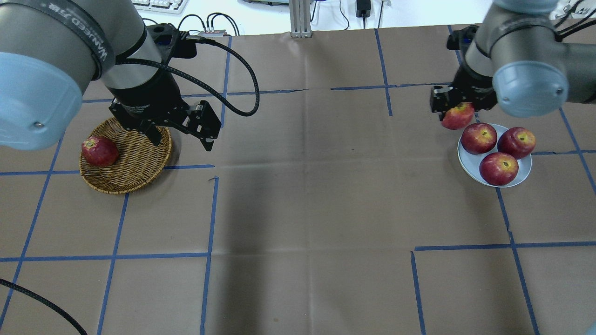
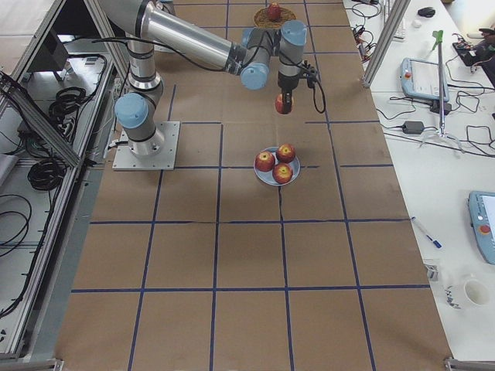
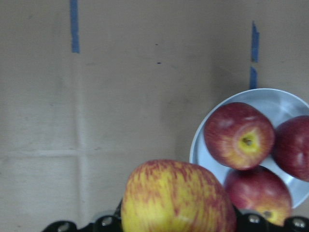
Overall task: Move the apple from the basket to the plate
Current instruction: 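Carry the apple with the right gripper over the white plate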
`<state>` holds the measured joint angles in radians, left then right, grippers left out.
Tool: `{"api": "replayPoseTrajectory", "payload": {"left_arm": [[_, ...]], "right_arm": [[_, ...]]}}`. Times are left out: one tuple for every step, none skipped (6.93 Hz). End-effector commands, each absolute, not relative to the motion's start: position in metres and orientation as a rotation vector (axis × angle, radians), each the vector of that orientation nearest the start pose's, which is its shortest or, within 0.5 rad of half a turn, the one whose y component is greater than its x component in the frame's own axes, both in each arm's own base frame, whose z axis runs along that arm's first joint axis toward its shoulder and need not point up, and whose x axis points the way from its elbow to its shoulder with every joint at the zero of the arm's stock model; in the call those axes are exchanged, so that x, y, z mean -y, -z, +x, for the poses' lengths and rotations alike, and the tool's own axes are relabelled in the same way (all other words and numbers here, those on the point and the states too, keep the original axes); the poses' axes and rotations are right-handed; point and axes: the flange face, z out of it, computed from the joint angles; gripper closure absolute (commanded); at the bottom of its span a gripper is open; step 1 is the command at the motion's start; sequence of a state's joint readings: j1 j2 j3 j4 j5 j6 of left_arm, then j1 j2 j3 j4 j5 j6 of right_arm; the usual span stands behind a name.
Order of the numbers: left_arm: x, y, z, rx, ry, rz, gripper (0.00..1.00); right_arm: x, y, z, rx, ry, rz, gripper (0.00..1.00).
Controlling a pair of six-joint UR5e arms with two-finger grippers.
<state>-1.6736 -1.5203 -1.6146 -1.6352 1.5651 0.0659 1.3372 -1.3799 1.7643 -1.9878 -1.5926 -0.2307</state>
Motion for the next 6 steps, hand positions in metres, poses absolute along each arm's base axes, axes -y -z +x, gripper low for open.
{"api": "replayPoseTrajectory", "payload": {"left_arm": [[0.448,-0.483,-0.181,-3.133,-0.094,0.265,0.01],[0.448,-0.483,-0.181,-3.132,-0.094,0.267,0.01],[0.448,-0.483,-0.181,-3.132,-0.094,0.267,0.01],[0.448,-0.483,-0.181,-3.132,-0.094,0.267,0.01],[0.448,-0.483,-0.181,-3.132,-0.094,0.267,0.01],[0.448,-0.483,-0.181,-3.132,-0.094,0.267,0.01]], "right_arm": [[0.543,-0.318,-0.109,-3.154,-0.007,-0.072,0.46],[0.535,-0.304,-0.134,-3.166,0.027,-0.075,0.46],[0.531,-0.292,-0.133,-3.168,0.028,-0.068,0.46],[0.532,-0.281,-0.132,-3.167,0.051,-0.061,0.46],[0.537,-0.269,-0.13,-3.162,0.051,-0.063,0.46],[0.544,-0.261,-0.124,-3.163,0.068,-0.08,0.46]]}}
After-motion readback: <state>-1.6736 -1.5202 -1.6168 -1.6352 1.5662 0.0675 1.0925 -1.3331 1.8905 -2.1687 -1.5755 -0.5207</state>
